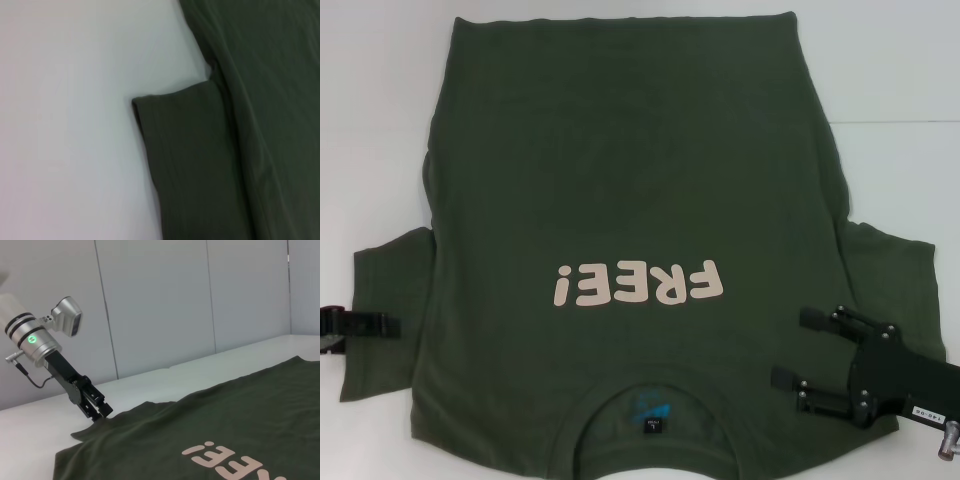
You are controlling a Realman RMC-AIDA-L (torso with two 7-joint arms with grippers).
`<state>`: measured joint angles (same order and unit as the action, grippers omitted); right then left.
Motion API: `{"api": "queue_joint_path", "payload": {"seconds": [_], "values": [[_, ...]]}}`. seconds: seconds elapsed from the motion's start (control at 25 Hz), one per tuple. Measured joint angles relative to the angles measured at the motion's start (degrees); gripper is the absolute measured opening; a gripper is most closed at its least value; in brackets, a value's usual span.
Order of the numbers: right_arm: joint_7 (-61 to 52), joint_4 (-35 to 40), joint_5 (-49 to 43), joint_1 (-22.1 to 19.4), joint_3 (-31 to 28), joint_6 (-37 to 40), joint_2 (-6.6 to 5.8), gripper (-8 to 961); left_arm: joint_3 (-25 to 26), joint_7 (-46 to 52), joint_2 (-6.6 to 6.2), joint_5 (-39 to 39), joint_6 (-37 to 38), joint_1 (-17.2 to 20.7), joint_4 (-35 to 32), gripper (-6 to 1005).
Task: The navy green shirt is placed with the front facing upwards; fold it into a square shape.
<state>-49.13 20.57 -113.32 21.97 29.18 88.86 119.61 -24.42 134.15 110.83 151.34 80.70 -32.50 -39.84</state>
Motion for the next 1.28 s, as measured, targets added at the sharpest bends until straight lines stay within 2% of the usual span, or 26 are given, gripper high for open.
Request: {"api": "queue_joint_path", "payload": {"seconds": [0.72, 1.12, 1.24, 1.28], "values": [[0.00, 0.00, 0.03, 0.09, -0.08, 0.00, 0.00, 896, -1.04, 1.97, -0.52, -0.13, 1.68, -1.17, 3.05, 899], [0.00, 0.00, 0.04, 0.09, -0.10, 0.00, 0.00, 896, -1.26, 2.31, -0.43, 0.17, 1.74, -1.22, 3.46, 798], [0.00, 0.00, 0.04, 0.09, -0.09, 0.00, 0.00, 895, -1.29, 2.30, -0.42, 0.13, 1.60, -1.25, 3.49, 578], [0.00, 0.00, 0.04, 0.09, -0.09, 0.00, 0.00, 895, -1.28, 2.28, -0.42, 0.11, 1.56, -1.26, 3.50, 535]]}}
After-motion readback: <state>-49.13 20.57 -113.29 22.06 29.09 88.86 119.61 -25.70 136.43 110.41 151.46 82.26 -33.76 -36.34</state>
